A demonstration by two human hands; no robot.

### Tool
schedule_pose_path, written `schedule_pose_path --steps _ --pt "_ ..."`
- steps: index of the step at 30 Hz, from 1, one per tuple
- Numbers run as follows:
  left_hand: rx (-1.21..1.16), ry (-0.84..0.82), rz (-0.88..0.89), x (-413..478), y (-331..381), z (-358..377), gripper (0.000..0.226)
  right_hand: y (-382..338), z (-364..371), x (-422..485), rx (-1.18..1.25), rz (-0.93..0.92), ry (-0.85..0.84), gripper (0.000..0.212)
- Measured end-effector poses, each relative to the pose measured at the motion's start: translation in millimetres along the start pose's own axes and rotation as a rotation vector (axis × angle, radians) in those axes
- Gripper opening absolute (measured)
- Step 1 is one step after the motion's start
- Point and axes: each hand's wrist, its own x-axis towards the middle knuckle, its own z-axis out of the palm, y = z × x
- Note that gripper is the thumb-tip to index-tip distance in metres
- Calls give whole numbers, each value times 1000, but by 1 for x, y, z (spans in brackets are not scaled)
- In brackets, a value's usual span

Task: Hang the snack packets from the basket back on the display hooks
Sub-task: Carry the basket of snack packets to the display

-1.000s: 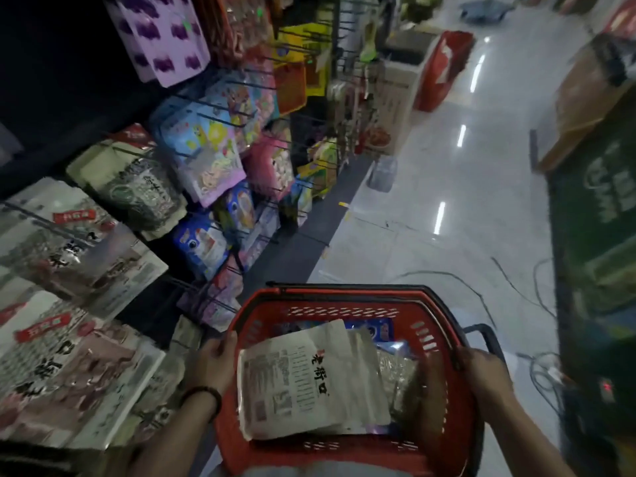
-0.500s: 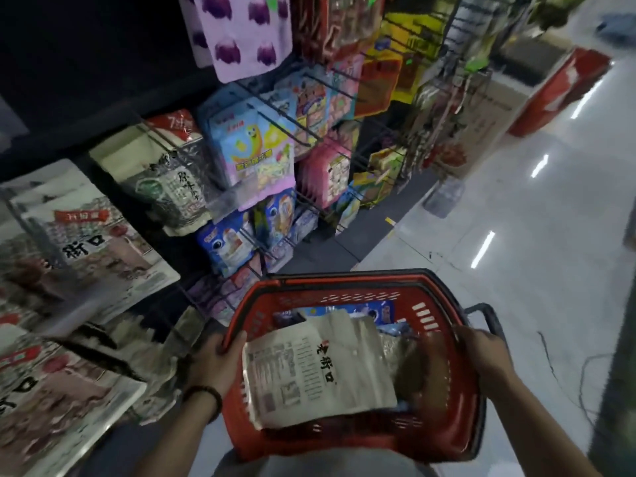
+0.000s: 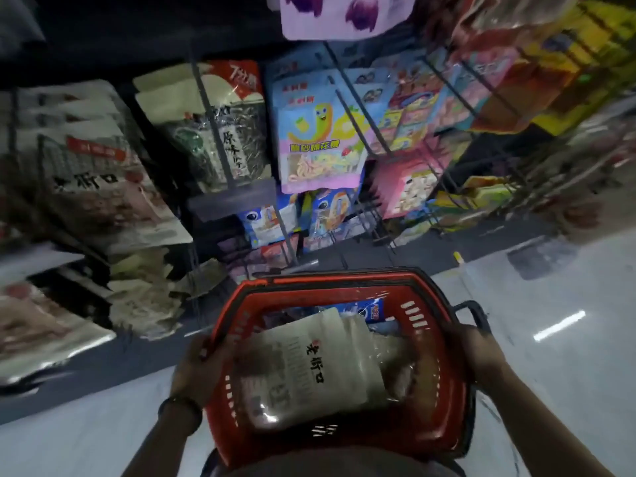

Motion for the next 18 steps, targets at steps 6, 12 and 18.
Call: schedule_pose_path --steps 6,12,18 --pt "-38 153 -212 -49 -8 80 65 25 -22 110 -158 61 -303 23" --pt "-82 62 -404 -24 -67 161 59 100 -4 233 -151 136 -354 71" --pt "-266 -4 -598 56 -117 245 34 115 50 281 -182 157 -252 41"
